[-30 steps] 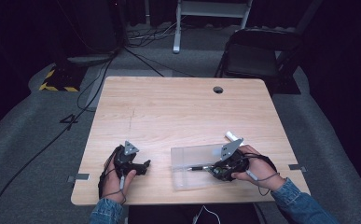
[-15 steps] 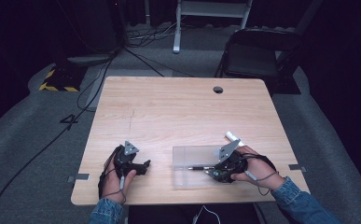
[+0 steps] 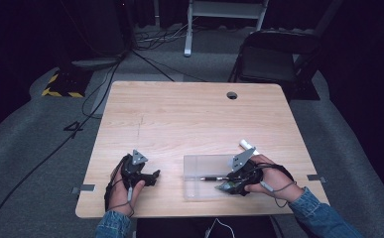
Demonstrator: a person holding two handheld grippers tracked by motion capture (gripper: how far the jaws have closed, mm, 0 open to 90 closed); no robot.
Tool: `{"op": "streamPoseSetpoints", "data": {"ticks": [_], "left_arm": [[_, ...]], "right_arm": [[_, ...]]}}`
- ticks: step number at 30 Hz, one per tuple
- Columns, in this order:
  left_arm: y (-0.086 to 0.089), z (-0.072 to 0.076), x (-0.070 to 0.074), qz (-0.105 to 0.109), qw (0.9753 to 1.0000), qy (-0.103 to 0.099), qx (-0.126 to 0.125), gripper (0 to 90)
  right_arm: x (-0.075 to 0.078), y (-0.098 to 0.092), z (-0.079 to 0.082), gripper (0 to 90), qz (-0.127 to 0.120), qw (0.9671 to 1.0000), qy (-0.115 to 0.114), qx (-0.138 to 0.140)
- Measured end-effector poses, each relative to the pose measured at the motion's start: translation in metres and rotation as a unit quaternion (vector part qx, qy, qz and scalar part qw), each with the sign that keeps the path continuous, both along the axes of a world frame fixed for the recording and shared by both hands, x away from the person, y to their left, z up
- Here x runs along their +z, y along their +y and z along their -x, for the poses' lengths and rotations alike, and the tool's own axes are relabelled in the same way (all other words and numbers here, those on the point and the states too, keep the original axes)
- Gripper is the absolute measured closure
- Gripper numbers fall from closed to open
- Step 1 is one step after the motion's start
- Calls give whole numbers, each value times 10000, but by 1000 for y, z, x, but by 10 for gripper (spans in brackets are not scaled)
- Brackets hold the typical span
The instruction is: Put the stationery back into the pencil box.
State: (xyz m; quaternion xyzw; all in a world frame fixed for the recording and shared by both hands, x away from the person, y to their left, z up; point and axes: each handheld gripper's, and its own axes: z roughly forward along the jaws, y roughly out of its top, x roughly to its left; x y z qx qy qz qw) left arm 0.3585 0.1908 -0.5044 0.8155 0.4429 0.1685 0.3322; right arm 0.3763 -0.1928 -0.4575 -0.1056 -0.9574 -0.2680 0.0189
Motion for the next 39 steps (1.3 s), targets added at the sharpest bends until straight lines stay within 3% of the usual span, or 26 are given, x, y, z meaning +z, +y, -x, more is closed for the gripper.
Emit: {"op": "streamPoseSetpoints", "data": {"ticks": [9, 18, 28, 39], "left_arm": [[0, 0, 0, -3, 10000, 0, -2, 147], [0, 0, 0, -2, 10000, -1, -3, 147], [0, 0, 0, 2, 10000, -4, -2, 147], [0, 0, 0, -2, 10000, 0, -2, 147]], "right_arm": [[-6, 14, 8, 356, -136, 9994, -74, 325], [-12, 23, 10, 357, -53, 9989, -4, 464], [-12, 21, 14, 354, -22, 9986, 121, 521], [-2, 19, 13, 374, -292, 9989, -34, 366]]}}
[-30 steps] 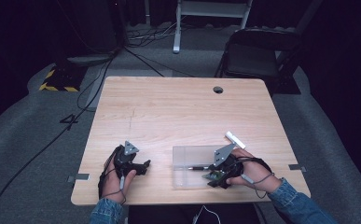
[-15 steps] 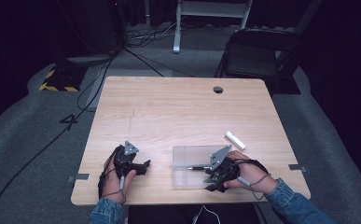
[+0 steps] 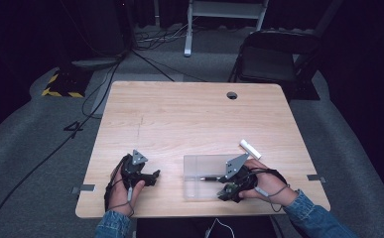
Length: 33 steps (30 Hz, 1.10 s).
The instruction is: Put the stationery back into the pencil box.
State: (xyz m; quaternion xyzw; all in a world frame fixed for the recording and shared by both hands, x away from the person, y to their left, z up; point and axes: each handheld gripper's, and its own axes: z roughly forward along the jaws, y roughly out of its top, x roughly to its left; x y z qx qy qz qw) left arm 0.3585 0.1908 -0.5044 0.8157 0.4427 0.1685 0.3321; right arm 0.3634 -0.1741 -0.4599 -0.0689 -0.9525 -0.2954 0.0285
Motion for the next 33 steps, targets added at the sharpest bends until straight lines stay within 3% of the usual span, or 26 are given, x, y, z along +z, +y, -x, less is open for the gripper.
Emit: {"op": "streamPoseSetpoints", "data": {"ticks": [9, 18, 25, 33], "left_arm": [[0, 0, 0, 14, 10000, -12, 2, 146], [0, 0, 0, 6, 10000, -3, -1, 146], [0, 0, 0, 7, 10000, -2, -1, 146], [0, 0, 0, 4, 10000, 8, 1, 147]], "right_arm": [[17, -8, -3, 385, -369, 9985, -178, -373], [34, -24, -11, 403, -557, 9937, -388, -893], [42, -38, -20, 434, -606, 9878, -462, -1360], [53, -66, -38, 466, -620, 9743, -658, -2063]]}}
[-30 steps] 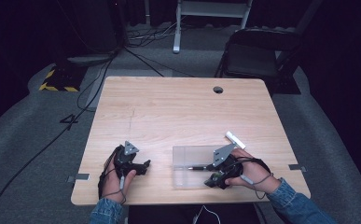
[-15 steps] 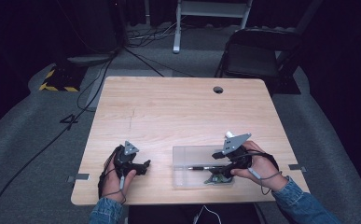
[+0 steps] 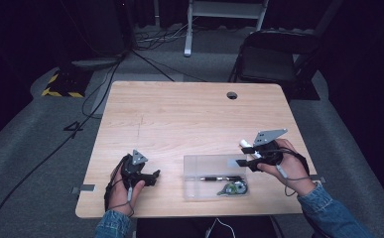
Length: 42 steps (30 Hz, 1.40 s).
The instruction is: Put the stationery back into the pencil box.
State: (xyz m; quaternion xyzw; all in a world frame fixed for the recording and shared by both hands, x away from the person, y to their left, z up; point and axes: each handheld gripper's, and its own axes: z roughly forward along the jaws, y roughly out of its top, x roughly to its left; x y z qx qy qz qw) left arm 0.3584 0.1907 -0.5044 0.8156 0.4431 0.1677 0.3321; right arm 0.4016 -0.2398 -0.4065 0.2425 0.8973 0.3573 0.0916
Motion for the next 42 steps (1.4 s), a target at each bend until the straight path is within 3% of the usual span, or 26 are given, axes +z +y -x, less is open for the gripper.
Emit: {"op": "streamPoseSetpoints", "data": {"ticks": [11, 21, 30, 42], "left_arm": [[0, 0, 0, -1, 10000, -5, -7, 147], [0, 0, 0, 3, 10000, -10, -3, 147], [0, 0, 0, -6, 10000, -5, -5, 147], [0, 0, 0, 1, 10000, -11, -5, 147]], "right_arm": [[-3, -26, -19, 493, 74, 9979, -33, -640], [-16, -39, -37, 520, 342, 9923, 83, -1184], [-33, -42, -51, 529, 608, 9882, 299, -1375], [-51, -38, -62, 538, 860, 9843, 572, -1433]]}}
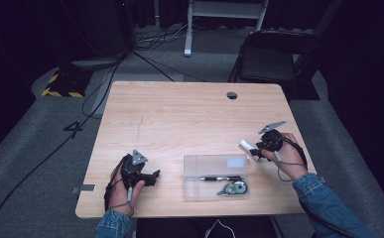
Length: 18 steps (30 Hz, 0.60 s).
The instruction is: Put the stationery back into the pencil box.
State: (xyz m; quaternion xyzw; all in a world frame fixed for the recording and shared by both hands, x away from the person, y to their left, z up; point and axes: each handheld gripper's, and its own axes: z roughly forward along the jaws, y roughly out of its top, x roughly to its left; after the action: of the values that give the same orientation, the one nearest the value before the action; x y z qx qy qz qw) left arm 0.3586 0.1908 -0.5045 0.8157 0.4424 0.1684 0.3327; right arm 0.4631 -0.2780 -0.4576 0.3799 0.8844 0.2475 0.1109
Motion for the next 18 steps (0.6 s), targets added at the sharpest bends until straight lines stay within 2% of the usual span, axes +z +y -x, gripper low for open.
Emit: {"op": "streamPoseSetpoints", "data": {"ticks": [13, 18], "left_arm": [[0, 0, 0, -5, 10000, 5, 1, 147], [0, 0, 0, -1, 10000, -5, -4, 147]], "right_arm": [[-9, 2, -3, 561, 155, 9996, 248, -35], [-11, 3, -4, 600, 188, 9993, 334, -2]]}}
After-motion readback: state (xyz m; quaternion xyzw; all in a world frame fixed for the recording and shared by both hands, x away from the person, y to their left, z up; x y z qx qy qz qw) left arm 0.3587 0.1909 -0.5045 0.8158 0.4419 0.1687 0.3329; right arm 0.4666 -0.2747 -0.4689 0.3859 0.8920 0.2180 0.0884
